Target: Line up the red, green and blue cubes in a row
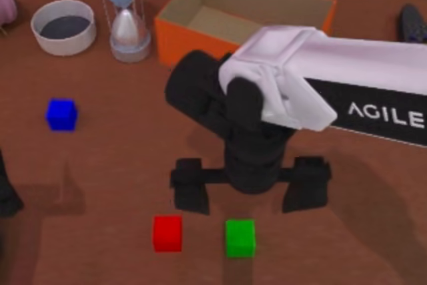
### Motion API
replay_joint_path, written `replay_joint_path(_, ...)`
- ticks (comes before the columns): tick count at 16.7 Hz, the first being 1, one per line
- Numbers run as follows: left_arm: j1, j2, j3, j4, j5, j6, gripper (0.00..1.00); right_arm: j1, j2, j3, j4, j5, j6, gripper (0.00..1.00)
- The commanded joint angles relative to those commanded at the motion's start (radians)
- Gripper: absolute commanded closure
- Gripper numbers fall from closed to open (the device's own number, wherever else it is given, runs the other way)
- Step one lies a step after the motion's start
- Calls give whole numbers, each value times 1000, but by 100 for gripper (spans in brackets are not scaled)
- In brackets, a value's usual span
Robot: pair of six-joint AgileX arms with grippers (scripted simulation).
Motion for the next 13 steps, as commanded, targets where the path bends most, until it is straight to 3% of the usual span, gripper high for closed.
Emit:
replay_joint_path(4,-8,185,184,-116,2,-7,0,-79,-183,-134,95,59,-100,0)
replay_joint_path(8,-18,536,494,-308,0,-14,0,-215,-515,-365,246,116,-248,0)
replay_joint_path(13,-35,1130,936,-606,-5,-17,0,-440,-1044,-774,482,143,-475,0)
